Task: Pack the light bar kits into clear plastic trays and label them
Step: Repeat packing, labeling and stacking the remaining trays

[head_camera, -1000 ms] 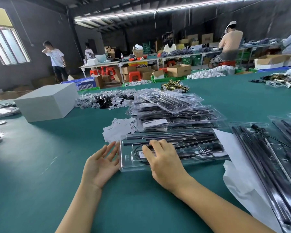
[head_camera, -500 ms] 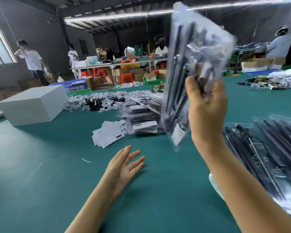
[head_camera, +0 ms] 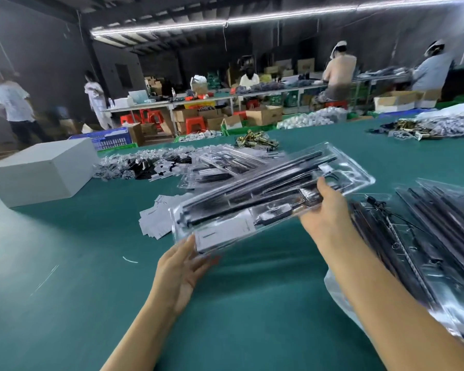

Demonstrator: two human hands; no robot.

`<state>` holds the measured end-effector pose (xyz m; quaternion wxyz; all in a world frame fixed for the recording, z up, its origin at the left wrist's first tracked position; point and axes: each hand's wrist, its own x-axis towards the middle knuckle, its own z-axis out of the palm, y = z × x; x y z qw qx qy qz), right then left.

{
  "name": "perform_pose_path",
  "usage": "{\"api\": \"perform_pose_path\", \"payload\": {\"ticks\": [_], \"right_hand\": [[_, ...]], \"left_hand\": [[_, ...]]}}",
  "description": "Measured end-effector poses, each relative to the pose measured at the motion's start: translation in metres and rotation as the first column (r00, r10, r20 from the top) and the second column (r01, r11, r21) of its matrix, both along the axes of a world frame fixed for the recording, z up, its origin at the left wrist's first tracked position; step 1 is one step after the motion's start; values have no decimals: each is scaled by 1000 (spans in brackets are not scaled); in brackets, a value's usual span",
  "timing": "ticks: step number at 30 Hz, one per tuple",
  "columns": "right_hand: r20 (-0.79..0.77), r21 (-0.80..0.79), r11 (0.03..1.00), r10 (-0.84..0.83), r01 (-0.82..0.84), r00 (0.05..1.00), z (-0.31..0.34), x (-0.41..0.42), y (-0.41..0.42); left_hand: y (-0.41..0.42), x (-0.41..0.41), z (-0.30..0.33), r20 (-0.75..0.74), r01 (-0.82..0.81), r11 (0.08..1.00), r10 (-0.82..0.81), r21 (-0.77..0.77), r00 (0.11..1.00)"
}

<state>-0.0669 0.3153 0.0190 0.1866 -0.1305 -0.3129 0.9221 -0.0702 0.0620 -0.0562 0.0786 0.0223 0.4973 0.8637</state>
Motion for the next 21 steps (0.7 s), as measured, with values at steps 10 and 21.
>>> {"api": "perform_pose_path", "payload": {"ticks": [10,21], "right_hand": [[301,95,992,54,-86,952,-50,11,-12],[400,18,999,33,-44,916,-67,7,-16]], "left_hand": [[-33,-18,15,153,-216,968,196,129,969],[-15,-92,85,89,-210,944,193,256,977]]}}
